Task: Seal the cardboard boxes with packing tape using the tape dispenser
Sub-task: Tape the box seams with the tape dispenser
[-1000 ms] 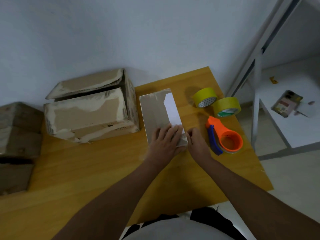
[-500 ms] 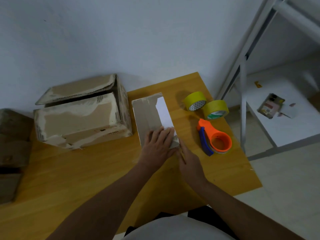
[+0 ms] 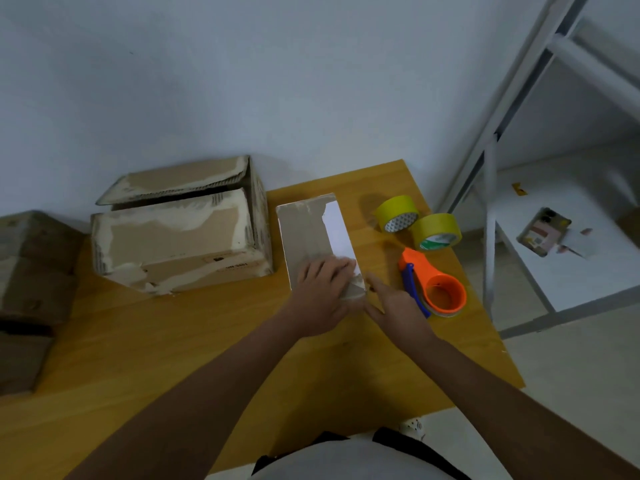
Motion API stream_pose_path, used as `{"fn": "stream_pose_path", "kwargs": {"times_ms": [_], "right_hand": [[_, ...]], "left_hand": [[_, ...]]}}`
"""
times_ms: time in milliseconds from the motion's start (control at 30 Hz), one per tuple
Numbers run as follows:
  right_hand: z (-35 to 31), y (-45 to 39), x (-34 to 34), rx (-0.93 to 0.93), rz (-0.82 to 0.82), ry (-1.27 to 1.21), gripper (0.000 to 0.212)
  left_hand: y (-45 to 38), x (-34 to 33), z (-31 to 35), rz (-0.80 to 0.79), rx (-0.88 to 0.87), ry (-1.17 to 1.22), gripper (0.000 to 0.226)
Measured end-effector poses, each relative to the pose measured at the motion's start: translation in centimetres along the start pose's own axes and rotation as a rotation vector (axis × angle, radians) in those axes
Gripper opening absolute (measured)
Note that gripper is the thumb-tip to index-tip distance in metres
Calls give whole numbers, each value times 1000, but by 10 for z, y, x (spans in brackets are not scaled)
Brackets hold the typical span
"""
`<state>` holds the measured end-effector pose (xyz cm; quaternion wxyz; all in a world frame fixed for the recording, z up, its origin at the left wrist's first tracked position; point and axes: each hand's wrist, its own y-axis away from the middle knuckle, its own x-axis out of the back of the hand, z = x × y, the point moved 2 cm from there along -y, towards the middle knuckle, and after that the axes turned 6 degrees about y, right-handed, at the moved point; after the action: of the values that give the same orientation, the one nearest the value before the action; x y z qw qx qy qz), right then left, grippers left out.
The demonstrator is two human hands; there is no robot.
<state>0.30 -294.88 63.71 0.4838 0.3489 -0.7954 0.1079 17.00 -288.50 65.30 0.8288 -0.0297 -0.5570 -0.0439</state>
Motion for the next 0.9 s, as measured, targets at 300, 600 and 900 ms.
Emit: {"fn": "stream_pose_path", "kwargs": {"times_ms": [300,600,900], "right_hand": [[-70,-11,-16,473,71,416,55],[-65,-33,-36,478,-12,678,62],[-62,-34,-38,463,-15,670,62]], "left_hand": [[97,15,-71,595,1073,1228,15],[109,-31,-38,514,1007,1855,39],[110,-22,-20,756,858,1658,8]]}}
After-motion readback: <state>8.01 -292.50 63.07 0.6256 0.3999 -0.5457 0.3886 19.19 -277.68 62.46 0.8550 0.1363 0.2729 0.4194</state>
